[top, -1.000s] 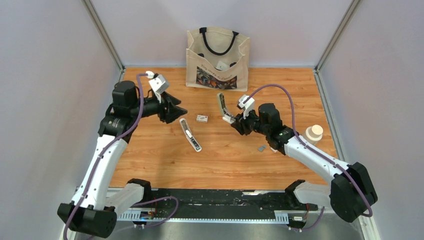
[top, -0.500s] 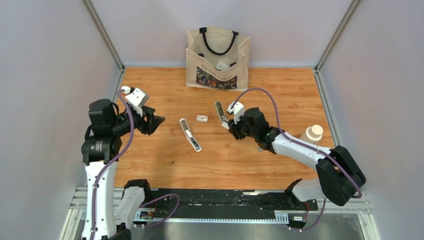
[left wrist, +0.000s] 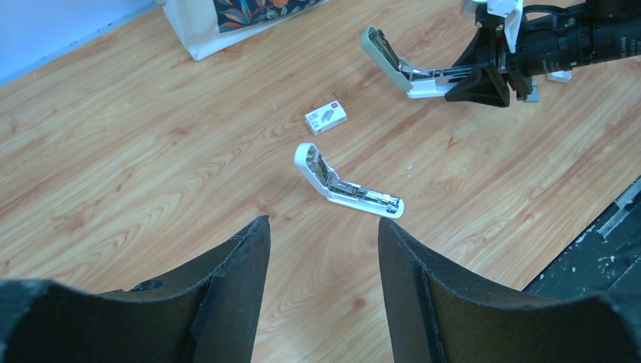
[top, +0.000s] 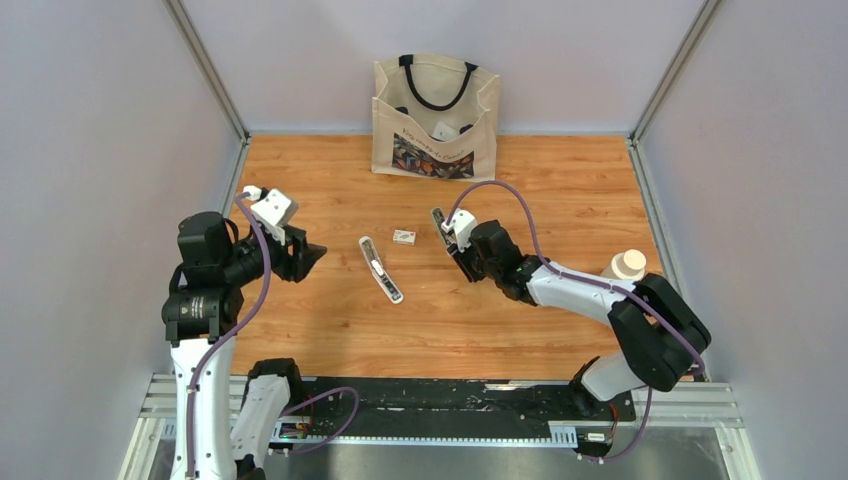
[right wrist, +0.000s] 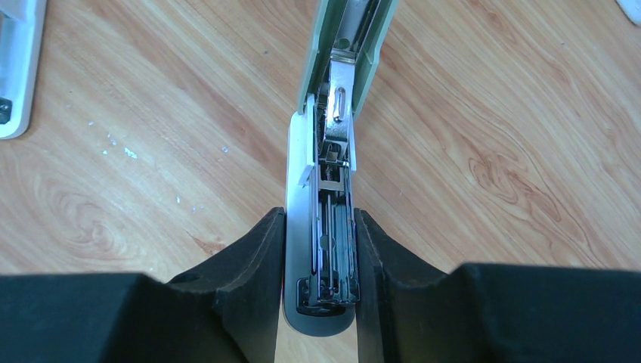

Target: Load the staples into the stapler

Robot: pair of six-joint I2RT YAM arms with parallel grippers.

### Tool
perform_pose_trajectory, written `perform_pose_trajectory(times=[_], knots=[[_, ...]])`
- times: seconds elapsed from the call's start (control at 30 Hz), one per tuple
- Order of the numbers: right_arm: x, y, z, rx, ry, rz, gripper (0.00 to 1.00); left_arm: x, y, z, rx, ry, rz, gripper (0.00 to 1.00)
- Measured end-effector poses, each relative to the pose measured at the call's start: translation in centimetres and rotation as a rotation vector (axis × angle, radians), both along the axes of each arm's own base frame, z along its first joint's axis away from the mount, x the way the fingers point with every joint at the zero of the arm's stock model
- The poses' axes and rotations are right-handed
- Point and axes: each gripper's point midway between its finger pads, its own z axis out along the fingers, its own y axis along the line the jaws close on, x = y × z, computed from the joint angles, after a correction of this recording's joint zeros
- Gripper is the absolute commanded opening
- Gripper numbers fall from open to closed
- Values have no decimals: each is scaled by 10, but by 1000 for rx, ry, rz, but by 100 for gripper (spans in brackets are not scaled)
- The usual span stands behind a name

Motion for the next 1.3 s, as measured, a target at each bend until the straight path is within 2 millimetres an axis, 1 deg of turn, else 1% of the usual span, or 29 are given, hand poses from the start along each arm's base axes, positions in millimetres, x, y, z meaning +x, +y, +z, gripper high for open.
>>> perform_pose_trajectory(times=[0.23,0.83,1.3], knots=[[9,1,-6,-37,-6,-26,0,-1,0,-1,0,7,1,63],[12,6,-26,-100,11,-40,0,0,-1,-2,-7,16,-4,63],[23,12,-36,-128,21,-59,0,1,-1,-5,-8,23,-4,62]])
